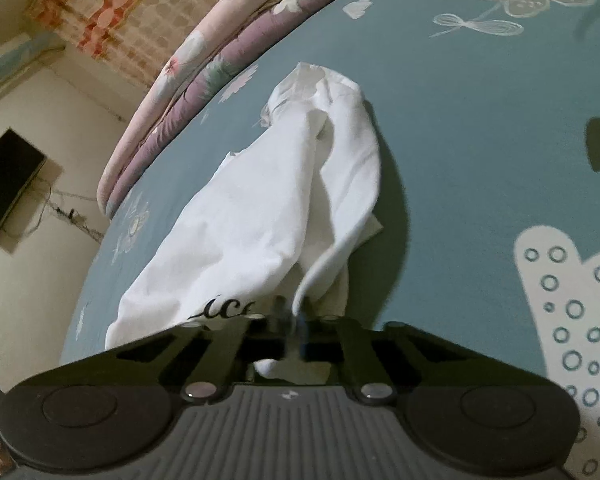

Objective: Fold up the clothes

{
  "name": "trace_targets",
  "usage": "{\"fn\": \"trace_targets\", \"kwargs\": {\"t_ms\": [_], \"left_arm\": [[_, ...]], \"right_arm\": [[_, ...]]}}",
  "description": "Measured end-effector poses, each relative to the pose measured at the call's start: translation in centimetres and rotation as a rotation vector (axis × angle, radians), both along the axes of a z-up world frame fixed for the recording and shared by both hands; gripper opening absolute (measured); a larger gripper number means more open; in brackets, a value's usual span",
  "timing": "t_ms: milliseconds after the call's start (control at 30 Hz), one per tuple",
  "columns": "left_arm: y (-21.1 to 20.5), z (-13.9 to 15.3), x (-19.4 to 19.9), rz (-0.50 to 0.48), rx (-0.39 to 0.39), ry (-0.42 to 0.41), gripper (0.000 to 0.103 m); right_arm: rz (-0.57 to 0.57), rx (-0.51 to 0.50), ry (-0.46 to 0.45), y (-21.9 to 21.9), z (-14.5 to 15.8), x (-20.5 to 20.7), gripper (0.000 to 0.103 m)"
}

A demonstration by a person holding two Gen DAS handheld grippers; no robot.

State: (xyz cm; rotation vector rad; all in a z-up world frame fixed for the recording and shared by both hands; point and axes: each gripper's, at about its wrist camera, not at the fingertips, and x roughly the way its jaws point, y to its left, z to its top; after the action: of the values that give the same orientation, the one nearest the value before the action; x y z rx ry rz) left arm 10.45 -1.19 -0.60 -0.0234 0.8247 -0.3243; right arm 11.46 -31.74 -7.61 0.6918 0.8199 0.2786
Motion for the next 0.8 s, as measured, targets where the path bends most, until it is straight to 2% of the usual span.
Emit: {"fn": "trace_targets", "kwargs": {"t_ms": [133, 400, 500, 633, 800], "left_arm": [[0.5, 0.3, 0.1, 0.008, 0.011, -0.005, 0.067], [0.5, 0.1, 0.8, 0.015, 0.018, -0.003, 0.067], [0.5, 0.2, 0.9, 0.015, 0.022, -0.01, 0.067], [0.5, 0.4, 1.2, 0.019, 0.032, -0.014, 0.067], [0.6, 0.4, 1.5, 0.022, 0.037, -0.012, 0.067]], "right_arm": [[0.002, -0.077, -0.018, -0.5, 0.9, 0.0, 0.005], [-0.059, -0.323, -0.012, -5.4, 3.6, 1.0, 0.004], [-0.078, -0.373, 0.001, -7.4, 4.2, 1.7, 0.004], [-0.089, -0.493, 0.002, -8.3, 4.9, 2.8, 0.004], [-0.126, -0.559, 0.038, -9.9, 4.7, 5.0, 0.004]]}}
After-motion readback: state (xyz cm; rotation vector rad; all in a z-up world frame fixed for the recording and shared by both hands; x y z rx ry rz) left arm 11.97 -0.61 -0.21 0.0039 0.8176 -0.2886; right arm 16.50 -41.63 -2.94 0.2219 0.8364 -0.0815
